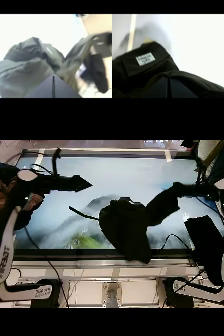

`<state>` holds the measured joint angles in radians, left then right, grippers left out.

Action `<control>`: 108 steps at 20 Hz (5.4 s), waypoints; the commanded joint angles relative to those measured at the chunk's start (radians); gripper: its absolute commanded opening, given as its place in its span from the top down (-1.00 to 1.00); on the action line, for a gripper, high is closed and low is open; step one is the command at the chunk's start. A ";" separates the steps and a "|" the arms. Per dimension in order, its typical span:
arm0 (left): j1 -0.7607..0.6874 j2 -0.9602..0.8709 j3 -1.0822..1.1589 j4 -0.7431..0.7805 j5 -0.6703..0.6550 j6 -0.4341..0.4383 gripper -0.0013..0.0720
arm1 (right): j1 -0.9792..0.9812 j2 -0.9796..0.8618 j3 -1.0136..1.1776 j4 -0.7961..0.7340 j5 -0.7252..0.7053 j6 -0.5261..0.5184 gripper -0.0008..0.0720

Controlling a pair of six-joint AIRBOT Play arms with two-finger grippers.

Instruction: Fold the clothes and pants, and hang the long-sleeved shirts on hangers.

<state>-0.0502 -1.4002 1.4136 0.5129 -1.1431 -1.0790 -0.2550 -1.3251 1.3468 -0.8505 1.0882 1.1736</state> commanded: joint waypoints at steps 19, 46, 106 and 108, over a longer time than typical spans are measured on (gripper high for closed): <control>-0.210 -0.373 -0.001 0.226 0.189 -0.246 -0.73 | -0.190 -0.059 0.206 -0.438 0.139 0.213 -0.34; -0.231 -0.486 -0.001 -0.043 0.178 -0.117 0.90 | -0.322 0.200 -0.861 0.040 0.067 -0.098 -0.34; -0.243 0.351 -1.062 0.233 1.027 -0.937 -0.71 | -0.399 0.401 -0.859 0.241 -0.031 0.051 -0.06; -0.249 0.285 -1.007 0.233 1.004 -0.937 -0.71 | -0.399 0.401 -0.859 0.241 -0.031 0.047 -0.06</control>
<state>-0.2798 -1.0294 0.3450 0.7536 -0.1299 -2.0140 -0.6533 -0.9253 0.4961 -0.6273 1.0565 1.2263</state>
